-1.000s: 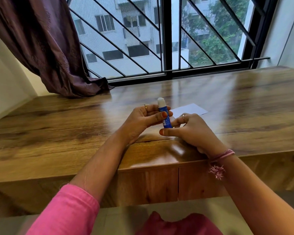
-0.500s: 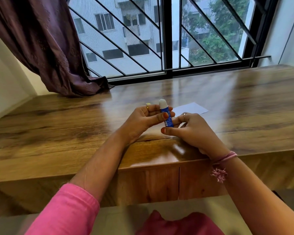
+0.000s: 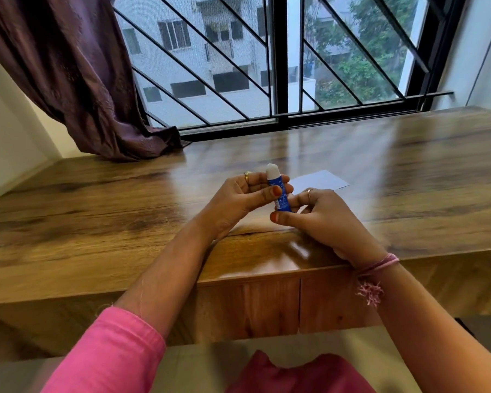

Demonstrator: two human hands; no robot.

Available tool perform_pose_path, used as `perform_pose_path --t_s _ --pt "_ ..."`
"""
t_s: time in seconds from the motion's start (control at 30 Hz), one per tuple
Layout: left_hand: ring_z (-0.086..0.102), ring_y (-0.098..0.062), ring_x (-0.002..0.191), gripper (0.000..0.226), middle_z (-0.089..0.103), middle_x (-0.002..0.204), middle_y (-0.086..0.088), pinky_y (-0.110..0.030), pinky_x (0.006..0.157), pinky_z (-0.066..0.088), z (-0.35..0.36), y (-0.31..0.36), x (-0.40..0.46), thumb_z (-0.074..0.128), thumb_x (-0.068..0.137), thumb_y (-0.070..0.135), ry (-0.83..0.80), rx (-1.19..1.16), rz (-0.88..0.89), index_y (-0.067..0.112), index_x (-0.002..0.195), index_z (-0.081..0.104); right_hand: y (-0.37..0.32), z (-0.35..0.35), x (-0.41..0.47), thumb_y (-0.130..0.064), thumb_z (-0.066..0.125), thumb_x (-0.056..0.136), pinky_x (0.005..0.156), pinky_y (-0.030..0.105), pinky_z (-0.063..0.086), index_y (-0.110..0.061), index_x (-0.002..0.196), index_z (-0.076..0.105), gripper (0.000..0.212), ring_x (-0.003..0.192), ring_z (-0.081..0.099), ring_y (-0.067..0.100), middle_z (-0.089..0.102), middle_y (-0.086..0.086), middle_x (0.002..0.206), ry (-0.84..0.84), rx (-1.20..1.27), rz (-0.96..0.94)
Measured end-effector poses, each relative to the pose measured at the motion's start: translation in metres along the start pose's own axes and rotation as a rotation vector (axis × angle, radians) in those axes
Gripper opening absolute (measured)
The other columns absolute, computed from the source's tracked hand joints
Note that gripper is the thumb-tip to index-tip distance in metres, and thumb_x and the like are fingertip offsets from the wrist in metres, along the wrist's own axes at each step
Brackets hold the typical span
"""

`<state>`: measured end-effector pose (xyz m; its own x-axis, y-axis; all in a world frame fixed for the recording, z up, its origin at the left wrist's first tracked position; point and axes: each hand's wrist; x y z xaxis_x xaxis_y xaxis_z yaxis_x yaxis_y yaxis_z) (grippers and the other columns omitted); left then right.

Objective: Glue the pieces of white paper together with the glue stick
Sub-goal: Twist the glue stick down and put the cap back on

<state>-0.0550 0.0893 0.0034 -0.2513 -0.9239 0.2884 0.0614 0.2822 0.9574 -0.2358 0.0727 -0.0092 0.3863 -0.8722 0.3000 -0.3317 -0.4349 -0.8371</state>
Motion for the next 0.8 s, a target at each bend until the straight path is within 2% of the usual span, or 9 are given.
perform_pose_path --t_s 0.07,0.2,0.33,0.43,0.5,0.57,0.6,0.7,0.8 --pt "0.061 -0.025 0.114 0.031 0.07 0.112 -0.01 -0.028 0.093 0.049 0.0007 -0.0002 -0.0004 0.068 0.083 0.018 0.002 0.009 0.004 0.012 0.114 0.067 -0.0004 0.0013 0.001 -0.038 0.085 0.062 0.056 0.018 0.036 -0.026 0.076 0.066 0.027 0.054 0.052 -0.001 0.056 -0.011 0.065 0.067 -0.027 0.028" --pt "0.062 -0.024 0.114 0.025 0.07 0.112 -0.009 -0.028 0.093 0.049 0.0025 0.0001 0.0012 0.064 0.086 0.014 -0.005 0.001 0.02 0.016 0.111 0.068 -0.0014 0.0042 0.0007 -0.042 0.084 0.06 0.054 0.016 0.036 -0.024 0.071 0.056 0.035 0.063 0.048 0.004 0.053 -0.007 0.071 0.17 -0.124 0.004" --pt "0.062 -0.024 0.113 0.028 0.071 0.109 -0.007 -0.029 0.094 0.049 0.0002 0.0009 0.0003 0.066 0.083 0.02 -0.003 -0.034 0.012 0.017 0.11 0.069 -0.0024 0.0026 -0.001 -0.046 0.079 0.067 0.061 0.021 0.037 -0.025 0.081 0.06 0.032 0.069 0.051 0.008 0.056 -0.004 0.082 0.037 -0.08 -0.025" --pt "0.061 -0.025 0.114 0.029 0.07 0.111 -0.008 -0.03 0.096 0.048 -0.0014 -0.0013 0.0002 0.066 0.084 0.019 -0.004 -0.01 0.005 0.014 0.113 0.067 -0.0016 -0.0012 -0.0012 -0.041 0.075 0.075 0.067 0.031 0.042 -0.03 0.083 0.066 0.016 0.068 0.054 0.016 0.058 0.002 0.082 -0.082 0.038 0.001" --pt "0.061 -0.025 0.115 0.029 0.07 0.112 -0.008 -0.03 0.096 0.048 -0.0013 -0.0021 0.0003 0.066 0.085 0.018 -0.007 0.011 0.004 0.013 0.114 0.066 -0.0011 -0.001 -0.0004 -0.037 0.077 0.073 0.068 0.031 0.045 -0.031 0.08 0.069 0.012 0.069 0.057 0.014 0.059 0.002 0.082 -0.058 0.063 0.012" --pt "0.062 -0.024 0.114 0.029 0.07 0.112 -0.008 -0.027 0.093 0.049 -0.0002 -0.0015 0.0003 0.067 0.083 0.019 -0.005 0.01 -0.001 0.014 0.112 0.067 -0.0015 0.0005 0.0005 -0.036 0.082 0.068 0.061 0.018 0.043 -0.03 0.075 0.067 0.017 0.059 0.056 0.0 0.06 -0.008 0.071 0.022 0.026 0.012" --pt "0.062 -0.024 0.113 0.03 0.07 0.112 -0.008 -0.026 0.092 0.049 0.0003 -0.0012 0.0001 0.068 0.082 0.019 -0.004 0.009 -0.001 0.014 0.112 0.067 -0.0022 0.0013 0.0007 -0.037 0.084 0.064 0.057 0.015 0.041 -0.031 0.071 0.064 0.021 0.056 0.054 -0.001 0.059 -0.01 0.067 0.06 -0.014 0.013" --pt "0.062 -0.025 0.113 0.03 0.07 0.113 -0.009 -0.027 0.09 0.05 0.0007 -0.0015 0.0008 0.067 0.084 0.017 -0.005 0.01 0.003 0.013 0.114 0.067 -0.0026 0.0023 0.0 -0.041 0.086 0.059 0.056 0.018 0.036 -0.031 0.067 0.055 0.033 0.062 0.05 0.002 0.054 -0.011 0.068 0.12 -0.086 0.011" --pt "0.062 -0.024 0.113 0.028 0.07 0.112 -0.009 -0.027 0.091 0.05 0.0005 -0.0018 0.001 0.067 0.085 0.017 -0.013 -0.011 0.005 0.015 0.112 0.068 -0.0031 0.0028 0.0008 -0.043 0.084 0.061 0.057 0.019 0.033 -0.024 0.076 0.057 0.037 0.068 0.05 0.005 0.054 -0.007 0.078 0.06 -0.13 0.021"
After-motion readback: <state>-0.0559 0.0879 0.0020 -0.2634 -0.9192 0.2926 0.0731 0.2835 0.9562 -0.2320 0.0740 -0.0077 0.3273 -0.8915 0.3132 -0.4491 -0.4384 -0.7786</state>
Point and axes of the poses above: each hand's wrist, its own x-axis towards the middle knuckle, its own z-axis out of the palm, y = z × x
